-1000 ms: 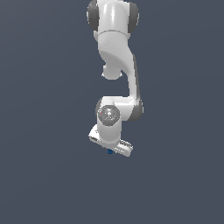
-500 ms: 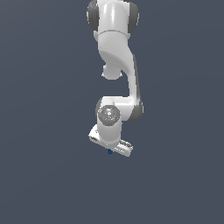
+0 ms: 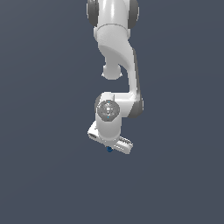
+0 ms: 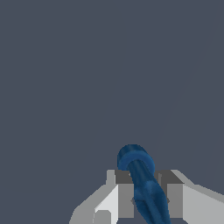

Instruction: Pick up the object and move it to a goal position.

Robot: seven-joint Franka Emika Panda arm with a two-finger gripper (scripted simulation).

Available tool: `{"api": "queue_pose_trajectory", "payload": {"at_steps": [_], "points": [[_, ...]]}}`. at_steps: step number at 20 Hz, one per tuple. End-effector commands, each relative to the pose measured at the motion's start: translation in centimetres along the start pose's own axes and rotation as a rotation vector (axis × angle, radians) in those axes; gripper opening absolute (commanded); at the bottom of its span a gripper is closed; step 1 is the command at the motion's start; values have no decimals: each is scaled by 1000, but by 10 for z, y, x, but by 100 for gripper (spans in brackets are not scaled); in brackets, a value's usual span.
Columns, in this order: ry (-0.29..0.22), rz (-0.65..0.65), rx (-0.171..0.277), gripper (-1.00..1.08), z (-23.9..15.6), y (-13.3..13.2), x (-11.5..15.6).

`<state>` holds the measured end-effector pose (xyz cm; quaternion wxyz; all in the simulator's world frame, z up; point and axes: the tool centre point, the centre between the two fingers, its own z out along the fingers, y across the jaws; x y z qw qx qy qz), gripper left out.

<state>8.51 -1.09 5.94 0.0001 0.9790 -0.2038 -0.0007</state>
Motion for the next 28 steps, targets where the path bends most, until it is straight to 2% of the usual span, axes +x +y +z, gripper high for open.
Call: {"api": "queue_pose_trajectory", "payload": {"at_steps": [1,9,28], "points": [[1,0,1,-100,-12,2,-2],[1,0,1,-100,-74,17,-15],[1,1,2,-100,-295,66,-57]]}}
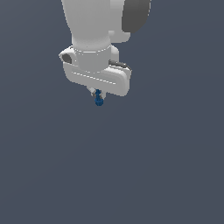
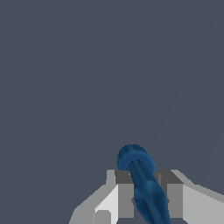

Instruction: Pick up the object and move it to a goal position.

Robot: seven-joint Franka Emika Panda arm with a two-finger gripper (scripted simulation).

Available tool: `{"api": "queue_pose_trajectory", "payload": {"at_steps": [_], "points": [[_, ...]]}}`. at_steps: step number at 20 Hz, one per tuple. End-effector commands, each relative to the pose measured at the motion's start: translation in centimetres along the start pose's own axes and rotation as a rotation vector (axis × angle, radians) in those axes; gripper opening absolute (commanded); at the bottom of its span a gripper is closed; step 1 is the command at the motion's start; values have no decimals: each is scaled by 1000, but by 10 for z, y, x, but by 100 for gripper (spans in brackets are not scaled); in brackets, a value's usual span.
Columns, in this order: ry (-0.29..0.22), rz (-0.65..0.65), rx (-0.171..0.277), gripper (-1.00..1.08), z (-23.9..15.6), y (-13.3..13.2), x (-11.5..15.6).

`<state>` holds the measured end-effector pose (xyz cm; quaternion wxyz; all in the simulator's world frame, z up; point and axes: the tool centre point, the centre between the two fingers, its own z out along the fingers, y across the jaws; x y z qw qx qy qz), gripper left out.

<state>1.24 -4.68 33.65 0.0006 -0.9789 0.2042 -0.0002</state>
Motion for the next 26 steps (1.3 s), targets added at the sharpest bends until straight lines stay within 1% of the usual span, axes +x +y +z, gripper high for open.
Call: {"api": "queue_pose_trajectory", "payload": {"at_steps": [1,8,13,19,26], "points": [[-1,0,0,-100,-29,7,-6],[0,0,-1,-100,-106,23,-18],[0,0,-1,-100,-145,30,-23],[0,-1,-1,-100,-173,35,-26],[0,-1,-1,-100,-183,37,-27]]}}
